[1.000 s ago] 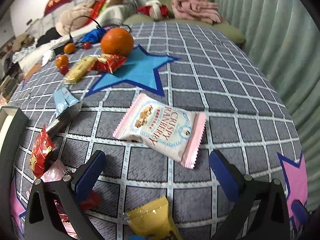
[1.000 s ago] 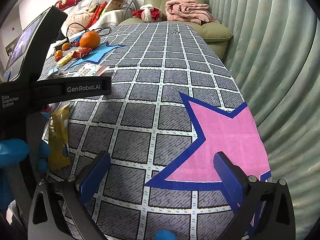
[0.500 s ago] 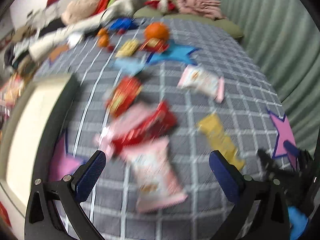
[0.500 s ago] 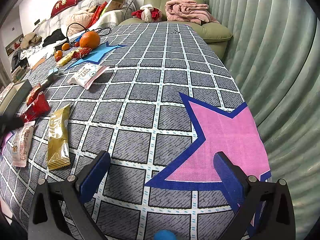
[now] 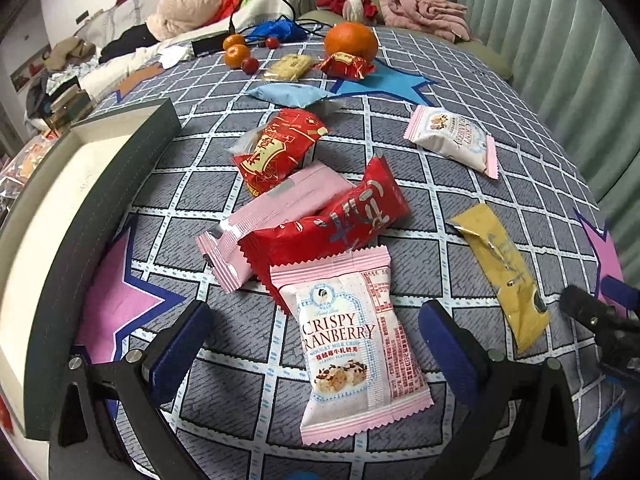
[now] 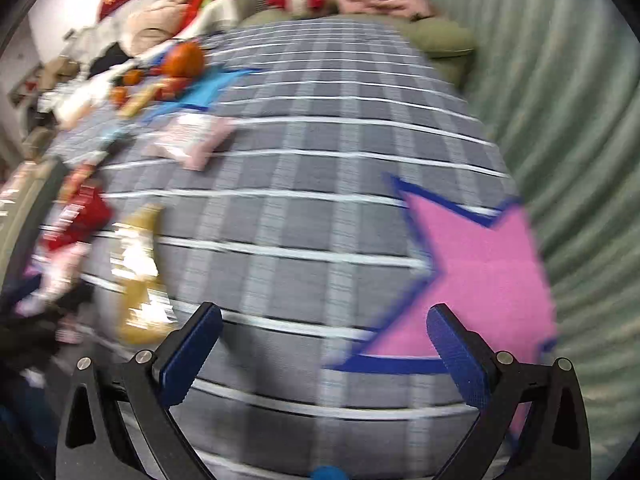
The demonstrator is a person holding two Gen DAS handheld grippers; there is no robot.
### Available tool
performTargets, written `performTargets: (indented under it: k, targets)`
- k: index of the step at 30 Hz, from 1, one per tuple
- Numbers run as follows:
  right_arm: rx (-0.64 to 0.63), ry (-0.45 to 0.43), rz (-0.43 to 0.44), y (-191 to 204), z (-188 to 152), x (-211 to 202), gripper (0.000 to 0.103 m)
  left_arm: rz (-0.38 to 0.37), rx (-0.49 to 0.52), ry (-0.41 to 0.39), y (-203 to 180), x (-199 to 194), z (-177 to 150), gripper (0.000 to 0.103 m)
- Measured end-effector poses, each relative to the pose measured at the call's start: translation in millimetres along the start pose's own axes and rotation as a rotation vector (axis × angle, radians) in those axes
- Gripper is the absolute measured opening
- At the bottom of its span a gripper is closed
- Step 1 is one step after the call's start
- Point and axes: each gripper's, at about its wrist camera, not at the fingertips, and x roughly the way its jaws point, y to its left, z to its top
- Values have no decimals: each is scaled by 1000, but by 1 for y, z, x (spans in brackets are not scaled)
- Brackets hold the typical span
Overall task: Organize snacks
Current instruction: 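Grasp the yellow bar with the right tool while the left tool grasps the pink cranberry pack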
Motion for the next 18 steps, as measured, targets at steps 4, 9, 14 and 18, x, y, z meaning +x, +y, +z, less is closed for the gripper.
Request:
performTargets:
  k: [4,9,14,18]
  targets:
    - [-61,27,68,35,23,9,103,-1,9,10,0,1,3,103]
    - [-187,106,27,72,40,36,103,-11,36,42,0,2,5,103]
    - [-223,112,1,80,46,45,103,-5,40,53,-2,2,4,103]
    - [-222,137,10,81,42,43,97,-27,71,73,-5,0,5,96]
